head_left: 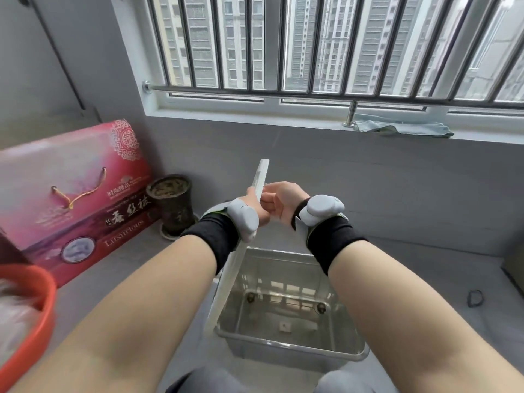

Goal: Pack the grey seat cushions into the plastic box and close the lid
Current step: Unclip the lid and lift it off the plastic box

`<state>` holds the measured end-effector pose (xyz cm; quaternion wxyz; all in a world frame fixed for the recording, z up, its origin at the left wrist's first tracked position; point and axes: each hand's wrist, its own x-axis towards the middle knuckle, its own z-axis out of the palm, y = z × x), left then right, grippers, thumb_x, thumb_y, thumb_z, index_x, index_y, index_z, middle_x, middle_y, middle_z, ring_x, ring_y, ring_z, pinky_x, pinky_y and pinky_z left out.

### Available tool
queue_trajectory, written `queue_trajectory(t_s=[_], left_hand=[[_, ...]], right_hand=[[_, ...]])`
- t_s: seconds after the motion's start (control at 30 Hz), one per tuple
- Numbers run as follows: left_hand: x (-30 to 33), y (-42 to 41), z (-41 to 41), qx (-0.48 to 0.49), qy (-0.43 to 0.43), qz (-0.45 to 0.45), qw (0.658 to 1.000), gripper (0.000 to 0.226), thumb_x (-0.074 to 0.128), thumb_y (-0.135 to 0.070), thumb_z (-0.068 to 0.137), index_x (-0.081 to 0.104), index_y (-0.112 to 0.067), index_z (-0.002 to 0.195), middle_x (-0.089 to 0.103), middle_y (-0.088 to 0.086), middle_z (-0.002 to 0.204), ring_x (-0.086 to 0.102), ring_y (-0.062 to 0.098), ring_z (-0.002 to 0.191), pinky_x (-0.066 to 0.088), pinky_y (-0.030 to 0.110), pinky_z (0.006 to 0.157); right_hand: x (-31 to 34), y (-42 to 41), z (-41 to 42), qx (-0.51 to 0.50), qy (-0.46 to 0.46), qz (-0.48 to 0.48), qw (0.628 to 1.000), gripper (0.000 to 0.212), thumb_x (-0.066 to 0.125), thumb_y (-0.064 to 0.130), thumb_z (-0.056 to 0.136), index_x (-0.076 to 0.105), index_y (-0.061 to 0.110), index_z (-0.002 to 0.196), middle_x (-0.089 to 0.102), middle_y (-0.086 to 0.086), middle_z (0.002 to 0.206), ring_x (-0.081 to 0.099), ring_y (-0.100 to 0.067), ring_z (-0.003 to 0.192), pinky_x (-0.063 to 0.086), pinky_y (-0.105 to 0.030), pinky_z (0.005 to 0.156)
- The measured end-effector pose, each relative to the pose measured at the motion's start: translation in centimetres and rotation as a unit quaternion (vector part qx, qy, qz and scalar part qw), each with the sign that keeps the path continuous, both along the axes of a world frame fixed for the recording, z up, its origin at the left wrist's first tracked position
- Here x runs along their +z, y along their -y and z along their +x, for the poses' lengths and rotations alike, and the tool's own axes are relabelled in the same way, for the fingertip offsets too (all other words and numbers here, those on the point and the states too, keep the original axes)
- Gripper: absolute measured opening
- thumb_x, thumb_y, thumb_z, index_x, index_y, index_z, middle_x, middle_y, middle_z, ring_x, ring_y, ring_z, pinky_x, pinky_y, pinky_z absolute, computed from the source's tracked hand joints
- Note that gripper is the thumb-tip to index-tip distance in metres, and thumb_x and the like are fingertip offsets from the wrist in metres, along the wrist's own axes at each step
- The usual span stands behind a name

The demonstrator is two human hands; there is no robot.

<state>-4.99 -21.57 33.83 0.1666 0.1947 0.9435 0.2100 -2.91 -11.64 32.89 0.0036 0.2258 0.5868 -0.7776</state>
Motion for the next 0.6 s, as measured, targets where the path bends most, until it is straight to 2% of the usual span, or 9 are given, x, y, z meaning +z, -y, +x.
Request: queue_trajectory(t_s=[0.07,0.13,0.2,0.27,0.4,0.47,0.6], left_hand=[[0.4,1.1,-0.6,0.031,-0.031,-0.021,0.999,0.061,0.053,-0.016,0.083,0.027,-0.009,0.137,0.061,0.011,0.105,0.060,0.030,0.098,0.042,0.031,0.073],[1.0,2.7,-1.1,0.068,-0.055,-0.040,0.995,0.054,0.051,-0.013,0.086,0.029,-0.008,0.135,0.058,0.014,0.121,0.058,0.031,0.112,0.043,0.036,0.083],[1.5,3.7,-1.4,0.091,-0.065,-0.057,0.992,0.053,0.051,-0.013,0.088,0.029,-0.007,0.135,0.054,0.017,0.127,0.054,0.033,0.119,0.043,0.038,0.094],[2.2,5.2,-2.0,0.103,-0.072,-0.061,0.990,0.051,0.050,-0.014,0.088,0.029,-0.006,0.134,0.053,0.017,0.129,0.053,0.034,0.121,0.042,0.040,0.098],[2.6,9.5,-3.4,0.142,-0.090,-0.052,0.984,0.045,0.042,-0.013,0.090,0.032,-0.006,0.133,0.052,0.019,0.131,0.051,0.035,0.122,0.042,0.040,0.097],[2.3,11.3,-3.6,0.144,-0.097,-0.042,0.984,0.042,0.040,-0.012,0.090,0.033,-0.007,0.132,0.053,0.019,0.129,0.053,0.036,0.119,0.042,0.039,0.092],[2.8,14.5,-3.7,0.174,-0.115,-0.016,0.978,0.042,0.041,-0.012,0.090,0.035,-0.010,0.131,0.053,0.019,0.127,0.054,0.037,0.116,0.042,0.038,0.088]], right_hand=[[0.6,1.5,-0.8,0.016,-0.006,-0.002,1.000,0.025,0.037,0.012,0.096,0.055,0.006,0.080,0.060,-0.012,0.080,0.054,-0.023,0.070,0.044,-0.028,0.068],[1.2,3.5,-1.8,0.037,-0.015,-0.005,0.999,0.021,0.038,0.011,0.095,0.055,0.007,0.082,0.058,-0.013,0.082,0.053,-0.024,0.070,0.044,-0.029,0.069],[1.4,4.7,-2.5,0.043,-0.025,-0.003,0.999,0.014,0.040,0.010,0.093,0.053,0.007,0.090,0.056,-0.012,0.084,0.053,-0.023,0.069,0.045,-0.027,0.065],[1.9,6.3,-3.2,0.051,-0.038,-0.003,0.998,0.012,0.040,0.008,0.092,0.052,0.008,0.093,0.054,-0.010,0.078,0.053,-0.020,0.065,0.047,-0.024,0.059],[3.0,10.5,-4.1,0.089,-0.049,-0.005,0.995,0.021,0.040,0.005,0.094,0.052,0.008,0.077,0.055,-0.004,0.063,0.054,-0.019,0.062,0.048,-0.025,0.058],[3.0,12.0,-4.4,0.107,-0.048,-0.004,0.993,0.021,0.041,0.005,0.094,0.052,0.008,0.077,0.055,-0.004,0.068,0.055,-0.018,0.065,0.049,-0.027,0.065],[2.9,14.8,-5.1,0.137,-0.070,-0.002,0.988,0.016,0.046,-0.002,0.091,0.056,0.009,0.097,0.057,-0.003,0.079,0.058,-0.015,0.074,0.049,-0.028,0.078]])
